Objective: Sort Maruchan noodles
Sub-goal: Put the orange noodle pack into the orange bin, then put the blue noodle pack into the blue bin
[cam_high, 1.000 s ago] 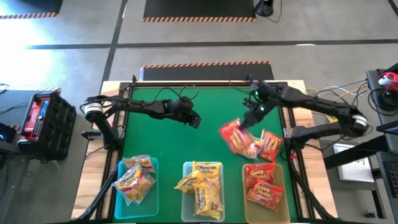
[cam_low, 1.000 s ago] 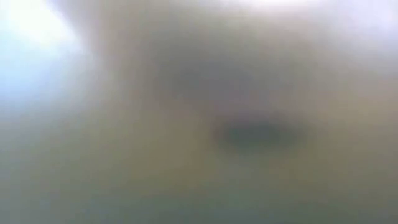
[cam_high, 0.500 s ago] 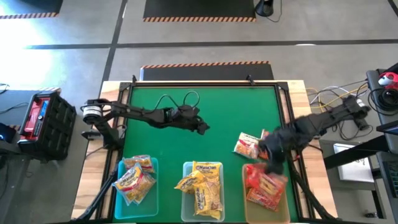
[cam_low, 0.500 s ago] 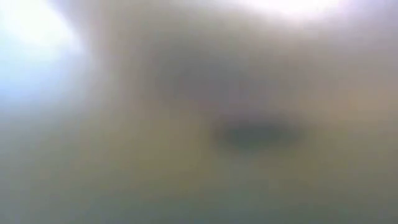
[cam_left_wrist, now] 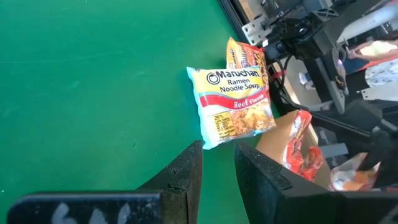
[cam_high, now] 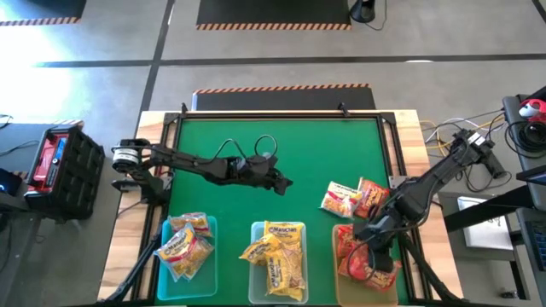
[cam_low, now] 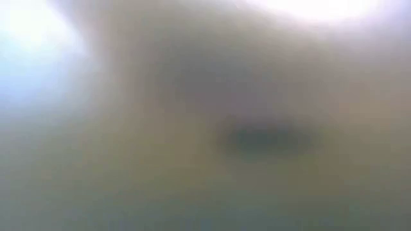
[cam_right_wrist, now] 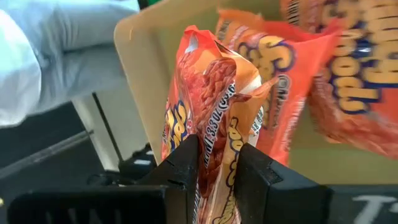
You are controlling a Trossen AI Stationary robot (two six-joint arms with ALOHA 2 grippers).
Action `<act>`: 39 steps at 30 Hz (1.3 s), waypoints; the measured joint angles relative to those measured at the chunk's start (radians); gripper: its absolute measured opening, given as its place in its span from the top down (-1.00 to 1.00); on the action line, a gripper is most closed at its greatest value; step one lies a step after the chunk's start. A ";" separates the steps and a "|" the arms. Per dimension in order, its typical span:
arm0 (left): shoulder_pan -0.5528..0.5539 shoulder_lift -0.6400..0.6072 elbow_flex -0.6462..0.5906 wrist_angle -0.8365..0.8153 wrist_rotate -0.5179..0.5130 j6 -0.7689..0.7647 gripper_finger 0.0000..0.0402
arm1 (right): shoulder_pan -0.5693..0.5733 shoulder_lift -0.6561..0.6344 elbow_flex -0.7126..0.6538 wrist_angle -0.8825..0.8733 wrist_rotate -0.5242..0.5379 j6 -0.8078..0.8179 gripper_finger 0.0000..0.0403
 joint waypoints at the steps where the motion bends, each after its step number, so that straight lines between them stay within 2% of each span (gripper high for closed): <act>1: -0.002 0.000 0.000 0.000 -0.003 -0.007 0.62 | 0.003 0.011 0.000 0.004 -0.004 -0.011 0.65; 9: -0.010 0.000 0.001 0.000 -0.006 -0.017 0.62 | 0.002 0.041 0.000 0.045 -0.035 -0.030 0.61; 14: -0.010 0.000 0.001 0.000 -0.006 -0.022 0.62 | 0.002 0.041 0.001 0.095 -0.064 -0.033 0.48; 17: -0.014 0.000 0.001 0.000 -0.002 -0.035 0.62 | -0.004 0.038 0.023 0.044 -0.091 -0.060 0.39; 19: -0.021 0.000 0.003 0.000 0.001 -0.037 0.62 | -0.013 0.028 0.049 -0.016 -0.040 -0.090 0.34; 23: -0.038 0.006 0.017 0.002 -0.002 -0.037 0.62 | -0.057 0.000 0.088 -0.192 0.197 -0.153 0.30; 27: -0.043 0.007 0.024 0.020 -0.024 -0.033 0.62 | -0.172 -0.014 0.085 -0.336 0.411 -0.173 0.31; 29: -0.043 0.007 0.024 0.034 -0.025 -0.025 0.62 | -0.245 -0.011 0.060 -0.374 0.478 -0.180 0.31; 36: -0.043 0.007 0.024 0.051 -0.026 -0.010 0.62 | -0.497 -0.005 -0.045 -0.380 0.481 -0.288 0.31; 39: -0.043 0.007 0.023 0.051 -0.026 -0.009 0.62 | -0.563 -0.005 -0.073 -0.374 0.430 -0.309 0.31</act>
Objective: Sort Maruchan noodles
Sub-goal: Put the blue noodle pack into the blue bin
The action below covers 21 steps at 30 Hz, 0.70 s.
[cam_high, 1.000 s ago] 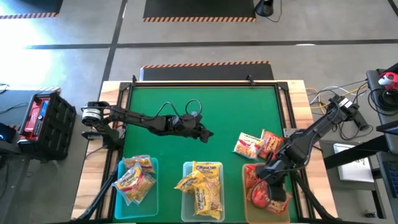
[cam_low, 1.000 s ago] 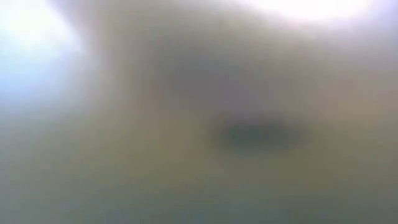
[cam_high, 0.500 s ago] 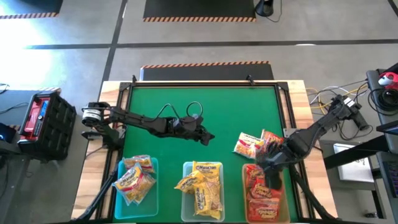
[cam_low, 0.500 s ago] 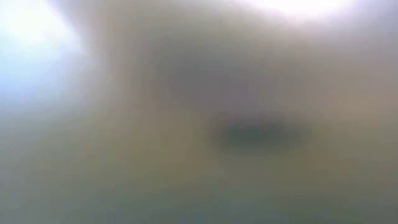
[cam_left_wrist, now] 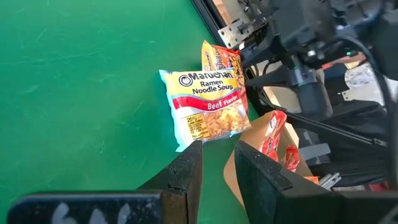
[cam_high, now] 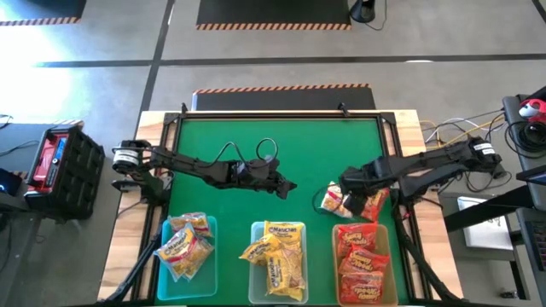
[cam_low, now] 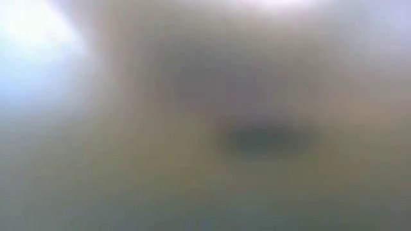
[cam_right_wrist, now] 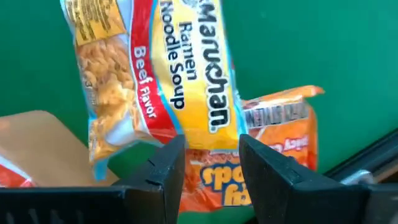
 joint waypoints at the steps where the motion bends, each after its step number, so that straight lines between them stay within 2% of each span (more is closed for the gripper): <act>1: 0.000 0.000 0.000 0.000 0.000 0.000 0.62 | -0.012 0.001 -0.010 0.014 -0.020 -0.005 0.31; 6: 0.000 0.000 -0.001 0.001 0.000 0.000 0.62 | -0.027 0.030 -0.065 0.127 -0.102 -0.035 0.31; 13: 0.000 0.000 -0.001 0.002 0.001 0.000 0.62 | -0.031 0.114 -0.072 0.394 -0.105 -0.052 0.31; 21: -0.018 0.000 -0.001 -0.003 0.030 -0.007 0.62 | -0.092 0.292 -0.071 0.735 -0.105 -0.107 0.31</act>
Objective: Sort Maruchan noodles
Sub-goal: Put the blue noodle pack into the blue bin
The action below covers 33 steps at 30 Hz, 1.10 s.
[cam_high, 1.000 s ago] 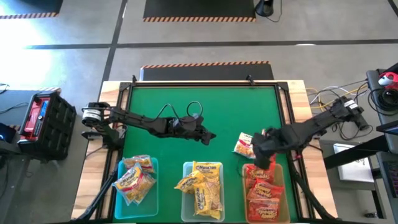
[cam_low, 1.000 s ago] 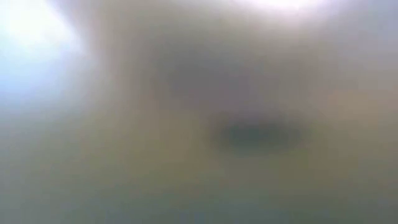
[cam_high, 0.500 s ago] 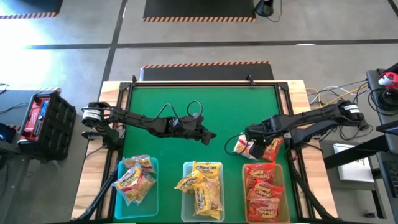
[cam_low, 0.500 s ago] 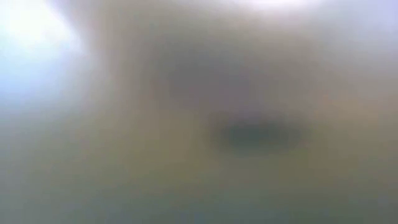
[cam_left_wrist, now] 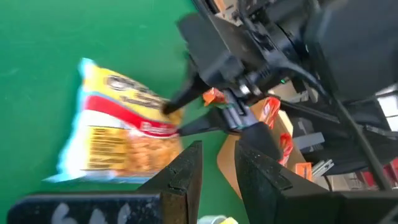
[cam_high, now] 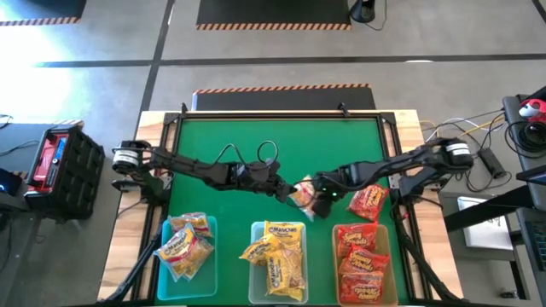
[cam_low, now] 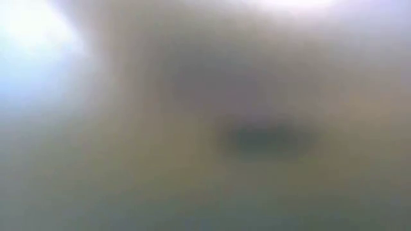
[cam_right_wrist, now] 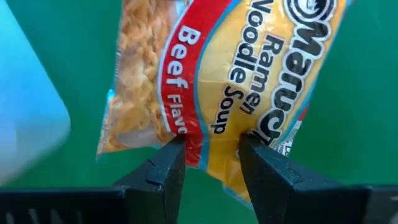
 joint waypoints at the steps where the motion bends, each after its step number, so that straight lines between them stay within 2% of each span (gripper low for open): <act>1: -0.003 0.000 0.000 -0.006 0.001 0.000 0.62 | -0.011 0.020 0.000 0.046 0.000 -0.004 0.31; 6: -0.011 0.000 -0.002 -0.044 -0.005 -0.009 0.62 | -0.066 0.082 0.002 0.248 -0.001 -0.008 0.31; 13: -0.010 0.001 -0.006 -0.223 -0.073 -0.044 0.62 | -0.105 0.016 0.033 0.206 -0.016 -0.033 0.31; 20: -0.004 0.006 -0.047 -0.219 -0.155 -0.106 0.62 | -0.154 -0.064 0.035 0.168 -0.018 -0.034 0.30; 25: 0.007 0.006 -0.086 -0.199 -0.206 -0.171 0.62 | -0.215 -0.074 0.035 0.170 -0.076 -0.026 0.30; 33: 0.009 0.031 -0.154 -0.075 -0.202 -0.277 0.62 | -0.273 -0.043 0.034 0.176 -0.113 0.007 0.30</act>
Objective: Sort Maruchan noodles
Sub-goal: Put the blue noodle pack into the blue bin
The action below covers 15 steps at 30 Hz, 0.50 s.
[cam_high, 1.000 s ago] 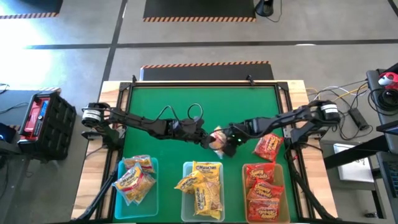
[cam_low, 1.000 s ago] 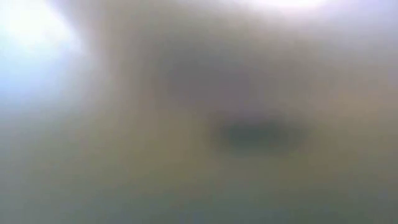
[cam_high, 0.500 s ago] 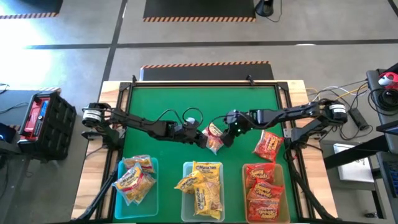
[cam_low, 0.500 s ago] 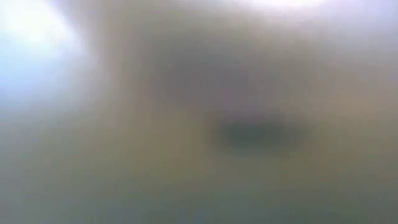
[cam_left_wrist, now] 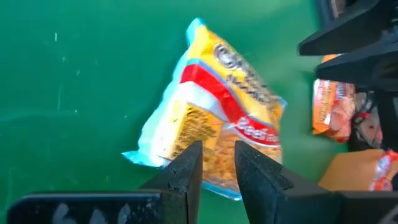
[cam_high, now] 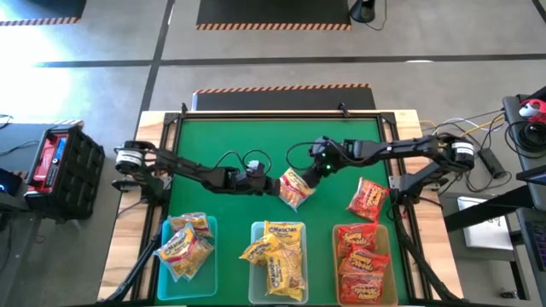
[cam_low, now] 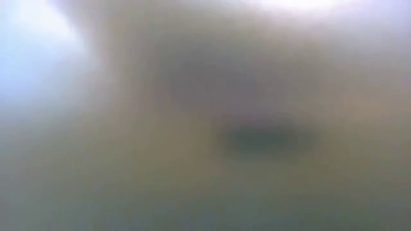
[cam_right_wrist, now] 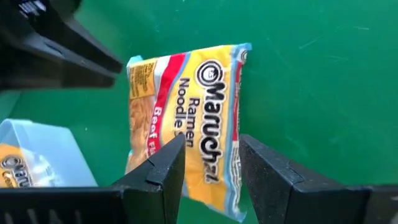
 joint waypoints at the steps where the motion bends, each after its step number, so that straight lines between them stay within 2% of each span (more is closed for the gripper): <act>1: 0.000 0.017 -0.001 0.017 0.005 -0.014 0.62 | -0.002 0.004 0.000 0.006 0.000 0.002 0.30; 4: 0.000 0.070 0.010 0.086 0.018 -0.041 0.62 | -0.004 0.010 0.000 0.006 0.000 0.011 0.30; 15: -0.002 0.118 0.018 0.009 0.034 -0.116 0.62 | -0.004 0.004 0.000 0.021 -0.005 0.040 0.31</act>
